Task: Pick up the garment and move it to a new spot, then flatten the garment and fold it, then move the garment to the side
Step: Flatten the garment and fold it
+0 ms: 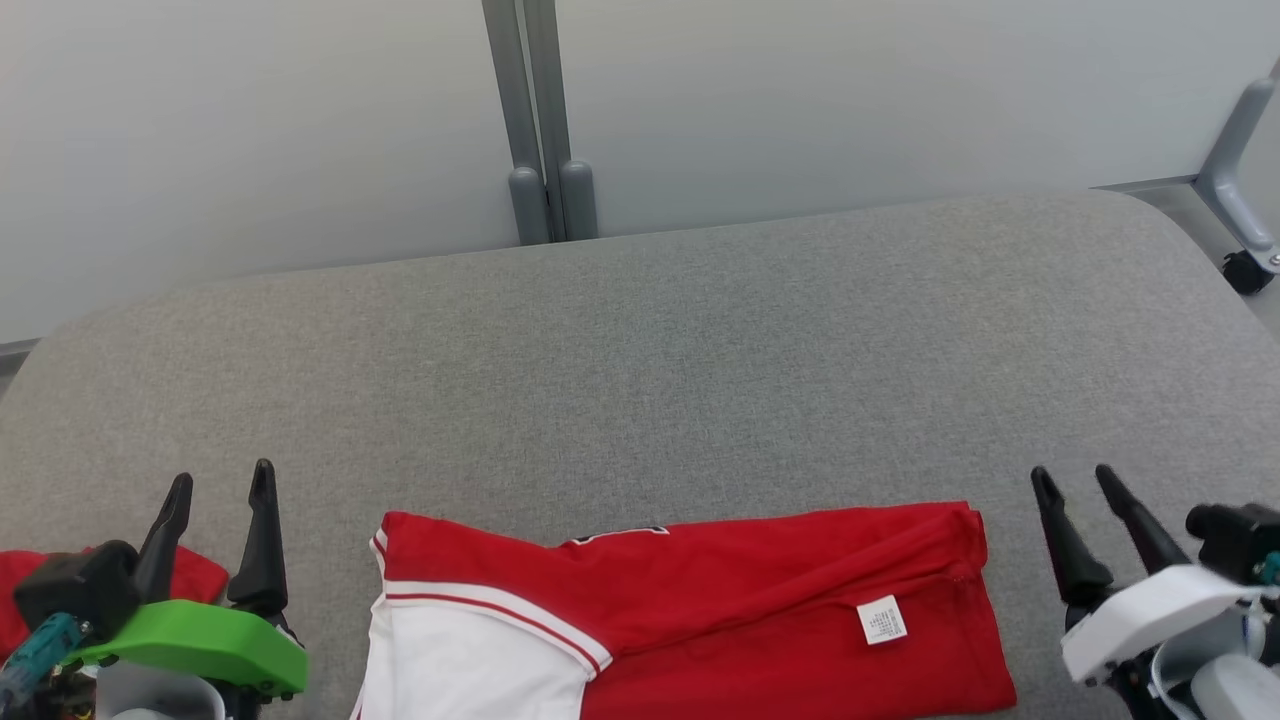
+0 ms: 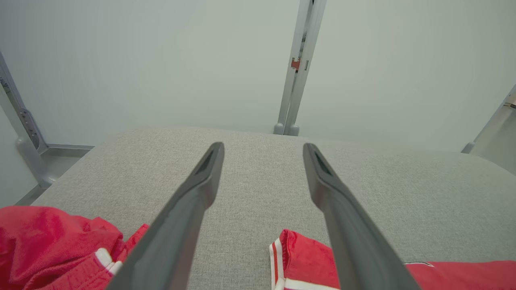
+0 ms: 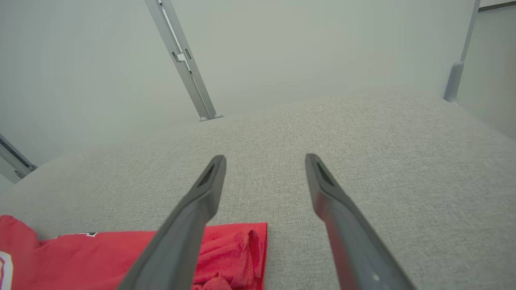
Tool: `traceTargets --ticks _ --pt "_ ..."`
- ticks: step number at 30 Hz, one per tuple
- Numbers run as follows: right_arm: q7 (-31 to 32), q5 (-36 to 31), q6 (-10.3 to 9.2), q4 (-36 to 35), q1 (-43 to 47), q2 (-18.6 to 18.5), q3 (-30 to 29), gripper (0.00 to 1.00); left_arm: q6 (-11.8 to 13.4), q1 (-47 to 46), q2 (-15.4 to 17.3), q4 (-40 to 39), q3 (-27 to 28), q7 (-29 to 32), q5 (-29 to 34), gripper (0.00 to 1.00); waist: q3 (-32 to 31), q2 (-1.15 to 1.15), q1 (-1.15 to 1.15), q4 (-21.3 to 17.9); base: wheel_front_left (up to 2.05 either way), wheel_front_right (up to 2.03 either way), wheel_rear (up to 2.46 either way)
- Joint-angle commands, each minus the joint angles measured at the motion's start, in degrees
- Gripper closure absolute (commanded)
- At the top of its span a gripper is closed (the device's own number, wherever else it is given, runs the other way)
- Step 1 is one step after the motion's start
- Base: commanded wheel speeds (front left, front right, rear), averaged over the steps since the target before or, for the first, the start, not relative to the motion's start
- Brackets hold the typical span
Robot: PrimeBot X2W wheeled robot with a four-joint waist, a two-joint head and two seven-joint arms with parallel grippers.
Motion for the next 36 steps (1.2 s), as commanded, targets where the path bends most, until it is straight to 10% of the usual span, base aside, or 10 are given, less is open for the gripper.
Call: traceTargets --ticks 1,12,25,35,36 --pt "-0.21 -2.07 -0.04 -0.88 1.53 0.94 -1.01 0.00 -0.03 1.41 -1.88 -0.51 2.32 -0.50 1.67 0.00 0.08 0.00 0.00 0.04 0.00 0.00 0.00" --pt "5.84 -8.02 -0.04 -0.64 4.28 5.85 -4.26 0.00 -5.57 5.27 -8.82 0.48 9.47 -0.43 8.84 0.00 0.58 0.00 0.00 0.36 0.00 0.00 0.00" --pt "24.68 -2.28 -0.03 11.19 -2.71 8.94 -3.90 0.00 -8.08 2.45 -9.88 2.86 7.49 0.29 9.76 0.00 2.16 0.00 0.00 2.43 0.00 0.00 0.00" --pt "25.61 0.54 -0.03 17.63 -5.73 10.40 -1.43 0.00 -8.45 1.53 -9.57 3.62 6.82 1.04 9.67 0.00 3.06 0.00 0.00 3.72 0.00 0.00 0.00" --pt "25.89 1.07 -0.03 17.82 -5.80 10.48 -0.82 0.51 -8.48 1.48 -9.58 3.66 6.72 1.02 9.70 0.00 3.10 0.00 0.00 3.78 0.00 0.00 0.00"
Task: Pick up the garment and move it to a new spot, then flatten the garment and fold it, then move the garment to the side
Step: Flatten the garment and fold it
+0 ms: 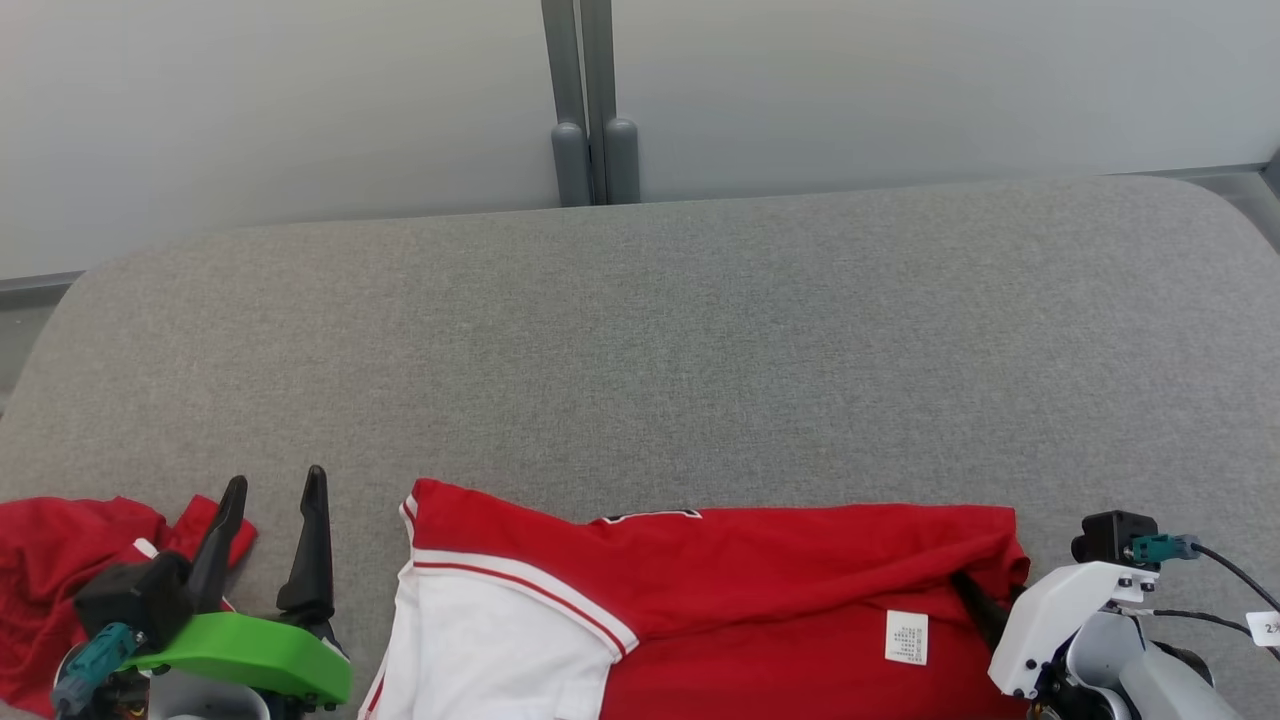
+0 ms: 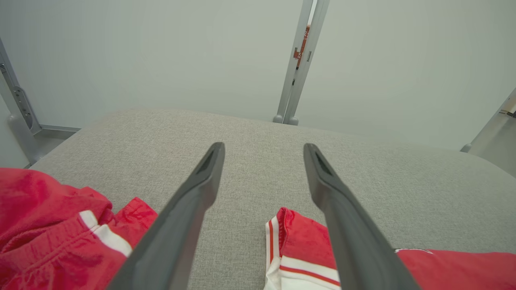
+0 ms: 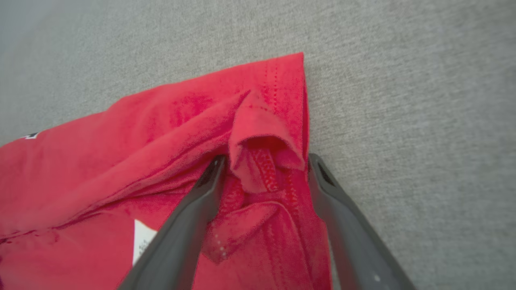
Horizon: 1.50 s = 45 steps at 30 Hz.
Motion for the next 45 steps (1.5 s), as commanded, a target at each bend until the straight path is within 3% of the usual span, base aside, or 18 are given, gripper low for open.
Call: traceTargets --ticks 1,2,18,25,29,38,45 --pt "0.98 1.18 0.00 0.71 0.12 0.58 1.36 0.73 -0.29 -0.95 0.21 0.20 -0.12 -0.04 0.05 0.00 0.08 0.00 0.00 0.13 0.00 0.00 0.00" --pt "1.06 1.64 0.00 0.74 0.18 0.51 1.89 1.00 -0.30 -1.01 0.16 0.22 -0.20 0.03 0.04 0.00 0.08 0.00 0.00 0.15 0.00 0.00 0.00" --pt "-4.97 7.00 -0.04 -2.24 -2.58 -6.86 4.34 1.00 -0.51 -0.62 -0.60 1.47 -0.59 -0.30 -0.81 0.00 -0.70 0.00 0.00 -1.35 0.00 0.00 0.00" --pt "-2.85 7.70 -0.04 -1.57 -4.41 -12.12 4.16 1.00 -0.57 -0.84 -0.64 1.76 -0.42 -0.46 -1.01 0.00 -1.08 0.00 0.00 -1.25 0.00 0.00 0.00" --pt "0.00 8.07 -0.04 -4.70 -5.54 -13.62 5.04 1.00 -0.44 -0.49 -0.68 1.93 -0.33 -0.41 -1.16 0.00 -1.61 0.00 0.00 -1.00 0.00 0.00 0.00" --pt "5.96 10.96 -0.01 -21.01 -3.05 -10.79 7.57 1.00 -0.41 0.31 -0.90 2.03 -0.47 -0.47 -1.23 0.00 -2.56 0.00 0.00 1.10 0.00 0.00 0.00" --pt "8.41 11.45 0.00 -29.56 -1.00 -4.38 11.41 1.00 -0.58 -0.65 -0.93 2.30 -0.92 0.10 -1.13 0.00 -1.88 0.00 0.00 5.50 0.00 0.00 0.00"
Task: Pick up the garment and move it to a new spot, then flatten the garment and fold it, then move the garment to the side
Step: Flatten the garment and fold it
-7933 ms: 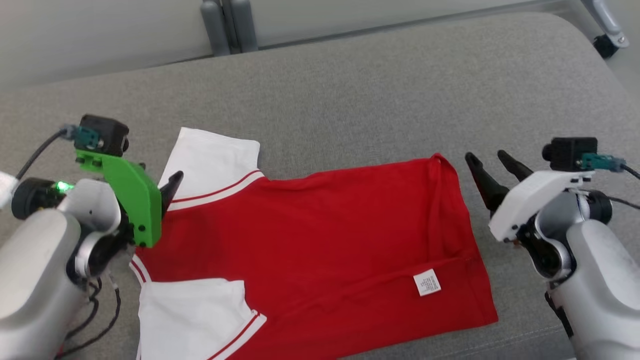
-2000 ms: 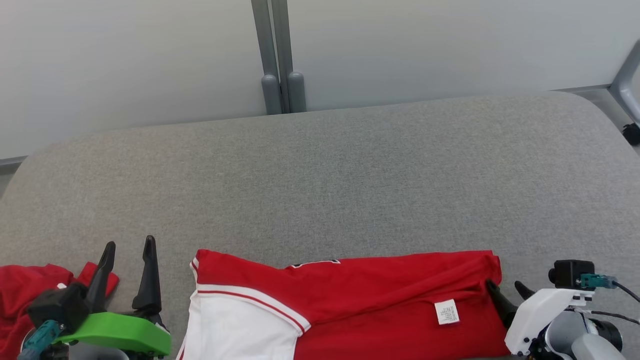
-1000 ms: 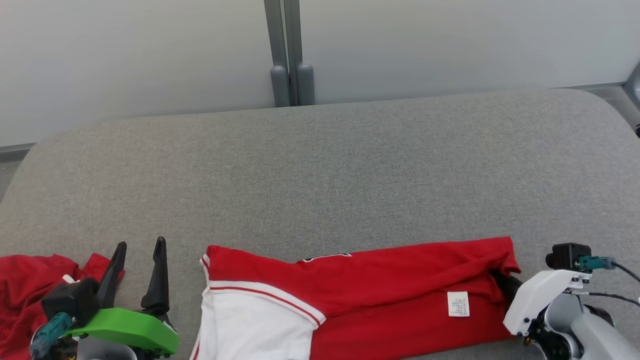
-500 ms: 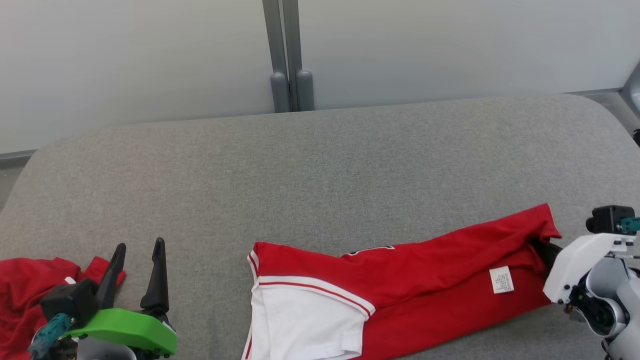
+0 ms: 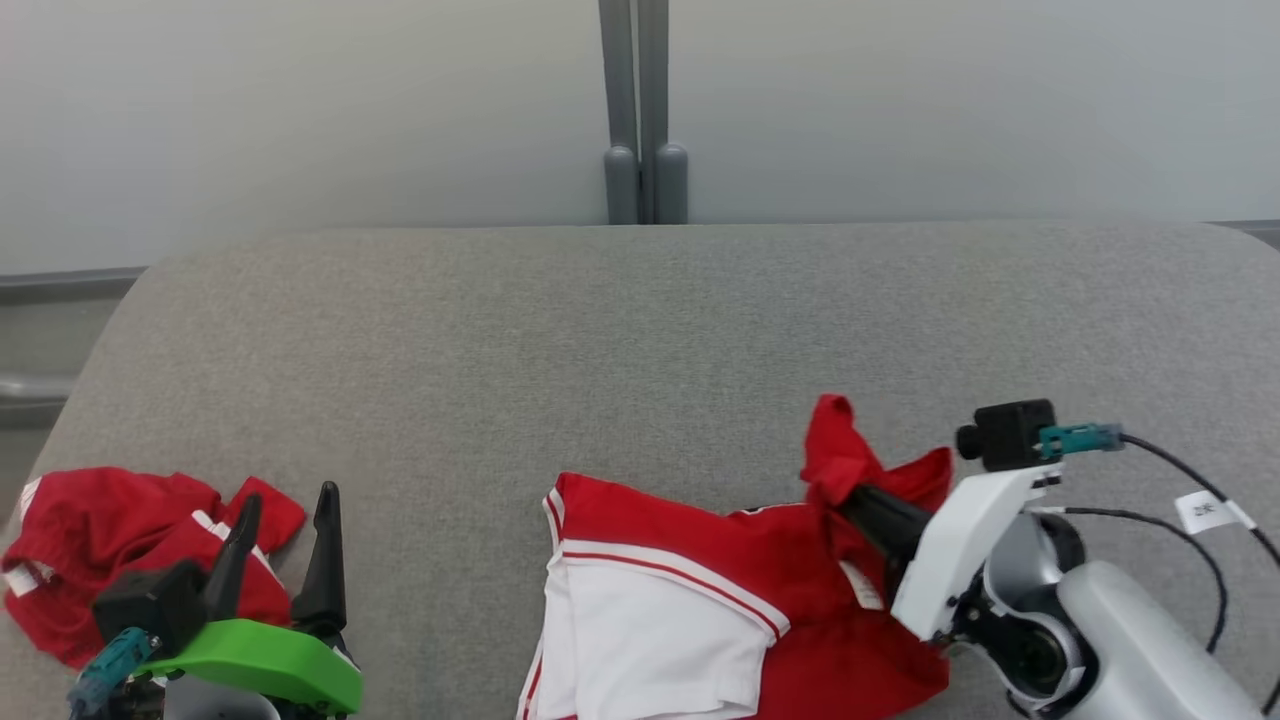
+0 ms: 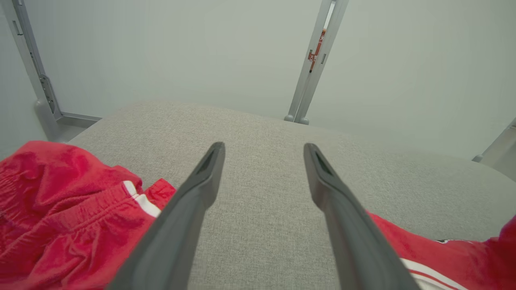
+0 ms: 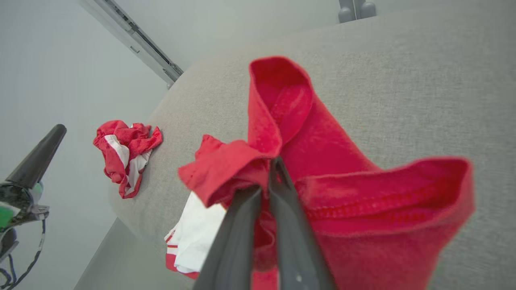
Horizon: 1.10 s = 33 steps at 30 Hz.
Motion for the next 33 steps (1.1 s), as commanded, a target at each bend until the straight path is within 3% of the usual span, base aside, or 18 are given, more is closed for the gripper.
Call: traceTargets --ticks 1,10,16,17,18,19,20,27,33 --pt "0.29 -0.09 0.00 -0.52 0.53 1.40 0.88 1.00 -0.18 -0.87 0.03 0.23 -0.08 0.23 0.15 0.00 0.63 0.00 0.00 2.78 0.00 0.00 0.00" --pt "-1.90 -1.45 0.00 6.78 -4.57 9.32 6.91 1.00 -1.08 -2.38 -0.32 1.66 -1.20 1.12 0.16 0.00 2.12 0.00 0.00 9.05 0.00 0.00 0.00" --pt "-3.08 -0.91 0.00 14.60 -7.32 10.80 10.03 1.00 -1.40 -3.08 -0.28 2.48 -1.43 1.15 0.08 0.00 2.54 0.00 0.00 10.83 0.00 0.00 0.00" --pt "-3.44 -0.95 0.00 15.55 -7.60 10.88 10.30 0.94 -1.36 -3.16 -0.31 2.61 -1.39 1.10 0.04 0.00 2.51 0.00 0.00 10.82 0.00 0.00 0.00" --pt "-4.03 -0.94 0.00 16.59 -7.97 11.00 10.65 0.63 -1.25 -3.10 -0.29 2.74 -1.28 1.02 -0.06 0.00 2.44 0.00 0.00 10.64 0.00 0.00 0.00" --pt "-4.61 -1.03 0.00 17.31 -8.31 11.03 10.96 0.51 -1.15 -2.95 -0.24 2.82 -1.13 0.92 -0.17 0.00 2.36 0.00 0.00 10.36 0.00 0.00 0.00" --pt "-5.40 -1.06 0.00 17.89 -8.64 11.05 11.34 0.00 -1.10 -2.82 -0.19 2.88 -1.05 0.84 -0.21 0.00 2.24 0.00 0.00 9.97 0.00 0.00 0.00" --pt "-9.08 2.23 0.00 15.20 -9.75 9.11 13.58 0.00 -0.93 -1.88 0.23 2.74 -0.27 0.43 -0.71 0.00 1.02 0.00 0.00 6.07 0.00 0.00 0.00" --pt "-13.43 3.84 0.00 6.87 -8.55 1.84 11.68 0.00 -0.37 -0.66 0.61 1.93 1.04 -0.18 -0.84 0.00 -0.22 0.00 0.00 2.72 0.00 0.00 0.00"
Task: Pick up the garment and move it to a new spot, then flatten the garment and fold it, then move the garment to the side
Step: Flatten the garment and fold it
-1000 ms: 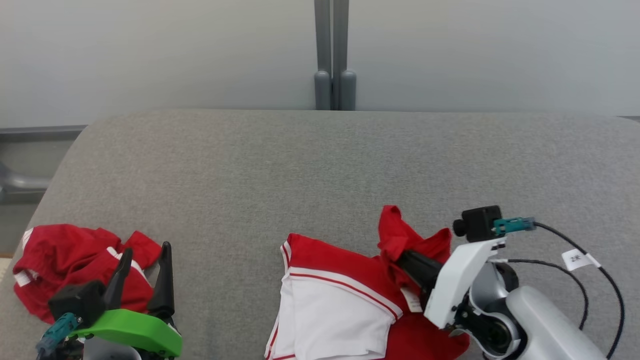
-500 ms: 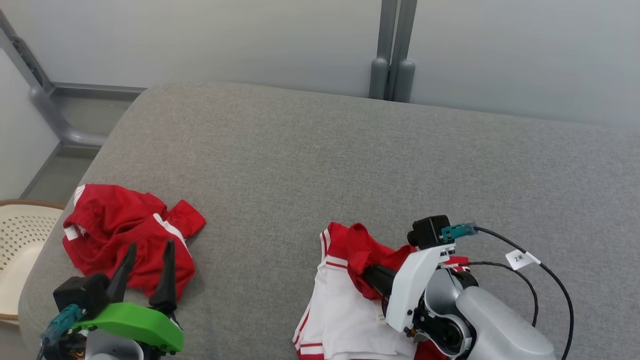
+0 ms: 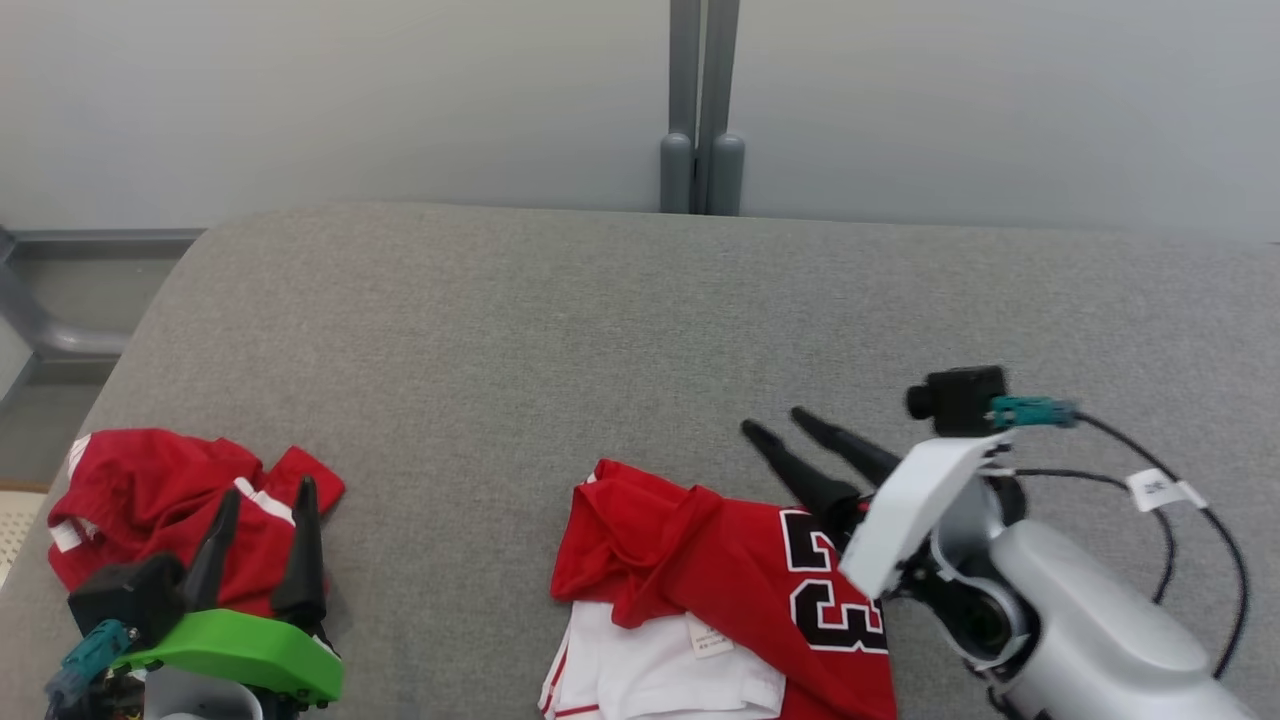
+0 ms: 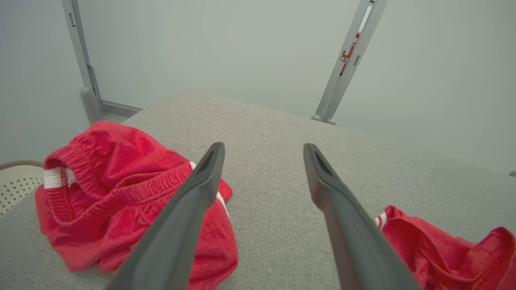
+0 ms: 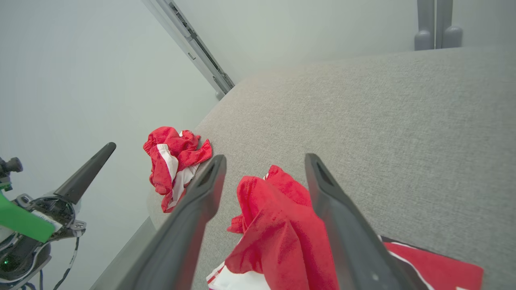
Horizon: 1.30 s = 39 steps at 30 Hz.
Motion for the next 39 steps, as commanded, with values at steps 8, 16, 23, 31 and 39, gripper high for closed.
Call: traceTargets --ticks 8,16,23,31,39 --pt "-9.10 -7.51 -0.02 -3.56 5.17 -8.76 -11.68 0.00 1.46 2.29 0.06 -2.81 2.77 -1.27 0.67 0.00 -1.59 0.00 0.00 -4.79 0.00 0.00 0.00" --pt "-9.59 -14.45 -0.02 -0.84 8.97 -6.46 -17.22 0.00 1.53 2.65 -0.35 -4.05 2.81 -1.35 1.60 0.00 -0.97 0.00 0.00 -4.26 0.00 0.00 0.00" --pt "-5.88 -17.68 -0.02 5.31 7.46 -3.09 -15.14 1.00 1.17 1.36 -0.60 -3.94 2.08 -0.94 1.84 0.00 -0.15 0.00 0.00 -1.23 0.00 0.00 0.00" --pt "-2.47 -15.30 -0.02 12.82 4.26 2.07 -6.04 1.00 0.71 0.23 -0.89 -3.06 1.32 -0.56 1.95 0.00 0.84 0.00 0.00 3.21 0.00 0.00 0.00" --pt "-2.09 -11.29 -0.02 16.03 3.10 5.87 4.52 1.00 0.69 -0.19 -0.88 -2.48 1.06 -0.50 1.84 0.00 1.09 0.00 0.00 5.07 0.00 0.00 0.00"
